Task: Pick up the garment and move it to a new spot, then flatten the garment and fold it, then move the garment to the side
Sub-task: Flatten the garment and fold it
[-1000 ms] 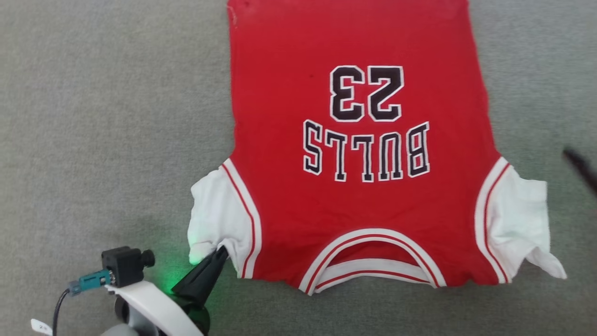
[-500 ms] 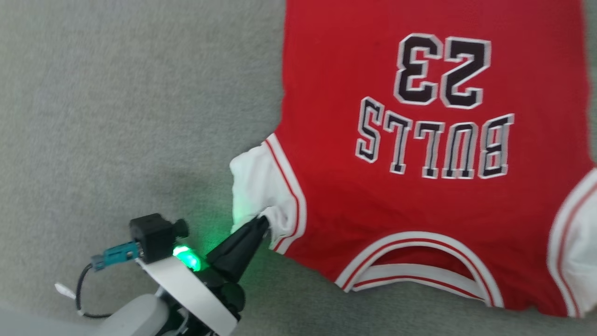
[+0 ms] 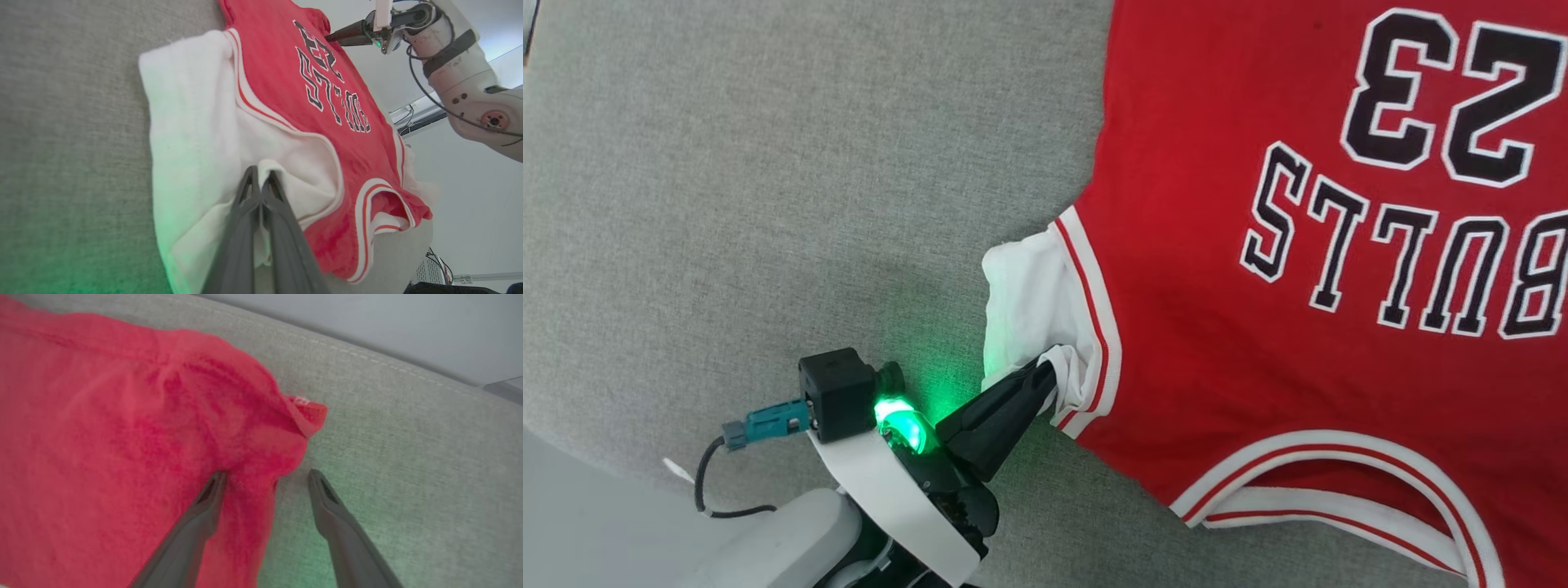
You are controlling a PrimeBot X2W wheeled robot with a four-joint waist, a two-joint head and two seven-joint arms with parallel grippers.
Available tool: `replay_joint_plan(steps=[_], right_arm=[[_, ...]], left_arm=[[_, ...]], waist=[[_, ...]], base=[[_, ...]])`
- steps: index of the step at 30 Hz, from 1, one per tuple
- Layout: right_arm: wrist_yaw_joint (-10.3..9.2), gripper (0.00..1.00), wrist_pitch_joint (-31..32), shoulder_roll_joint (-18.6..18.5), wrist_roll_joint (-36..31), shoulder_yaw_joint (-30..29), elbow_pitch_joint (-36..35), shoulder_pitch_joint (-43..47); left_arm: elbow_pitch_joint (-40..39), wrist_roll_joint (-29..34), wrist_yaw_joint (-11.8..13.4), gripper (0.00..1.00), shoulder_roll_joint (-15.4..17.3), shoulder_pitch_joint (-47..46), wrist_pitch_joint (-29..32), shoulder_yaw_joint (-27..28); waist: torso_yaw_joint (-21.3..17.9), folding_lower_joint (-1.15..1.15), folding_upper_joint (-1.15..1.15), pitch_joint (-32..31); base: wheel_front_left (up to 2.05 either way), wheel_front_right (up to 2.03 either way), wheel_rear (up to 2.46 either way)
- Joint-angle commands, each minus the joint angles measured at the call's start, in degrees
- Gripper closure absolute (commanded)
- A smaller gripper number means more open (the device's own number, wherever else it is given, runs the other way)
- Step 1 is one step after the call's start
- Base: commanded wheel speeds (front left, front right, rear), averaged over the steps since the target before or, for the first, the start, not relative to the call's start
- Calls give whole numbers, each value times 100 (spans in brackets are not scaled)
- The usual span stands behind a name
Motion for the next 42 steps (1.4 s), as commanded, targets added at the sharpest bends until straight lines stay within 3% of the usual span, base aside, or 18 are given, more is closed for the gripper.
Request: replay_joint_plan(steps=[1,5,6,7,8,17,26,32,34,35,42], right_arm=[[-1,0,98,78,-32,68,157,-85],[1,0,307,331,42,164,467,-92],[1,15,337,356,57,202,480,-95],[1,63,348,369,80,224,489,-112],[1,100,346,362,94,250,503,-110],[-3,100,-252,158,257,226,408,-301],[-2,100,-326,-369,1114,984,-592,378],[-2,100,-245,-1094,2013,1314,-1782,1565],[-2,100,-281,-1459,2441,1303,-2405,2375],[-2,100,-281,-1459,2441,1303,-2405,2375],[-2,100,-557,-2012,3032,897,-3691,4682]], left_arm=[[88,-74,14,100,1,-50,-8,-44],[104,-123,14,100,6,-111,-9,-65],[108,-124,14,100,0,-123,-9,-54],[110,-119,14,100,-9,-133,-10,-41],[108,-114,14,100,-24,-145,-10,-34],[178,-51,14,100,-75,-176,-12,110],[261,-123,14,100,105,170,-14,358],[303,-136,14,100,257,510,-16,541],[326,-182,14,100,320,659,-18,626],[326,-182,14,100,320,659,-18,626],[383,-274,14,100,472,1035,-18,964]], waist=[[49,0,0,79],[33,0,0,136],[27,0,0,148],[19,0,0,159],[10,0,0,168],[-156,0,0,27],[-520,0,0,-519],[-810,0,0,-971],[-908,0,0,-1143],[-908,0,0,-1143],[-1114,0,0,-1486]], base=[[0,0,0],[0,0,0],[0,0,0],[0,0,0],[0,0,0],[0,0,0],[0,0,0],[0,0,0],[0,0,0],[0,0,0],[0,0,0]])
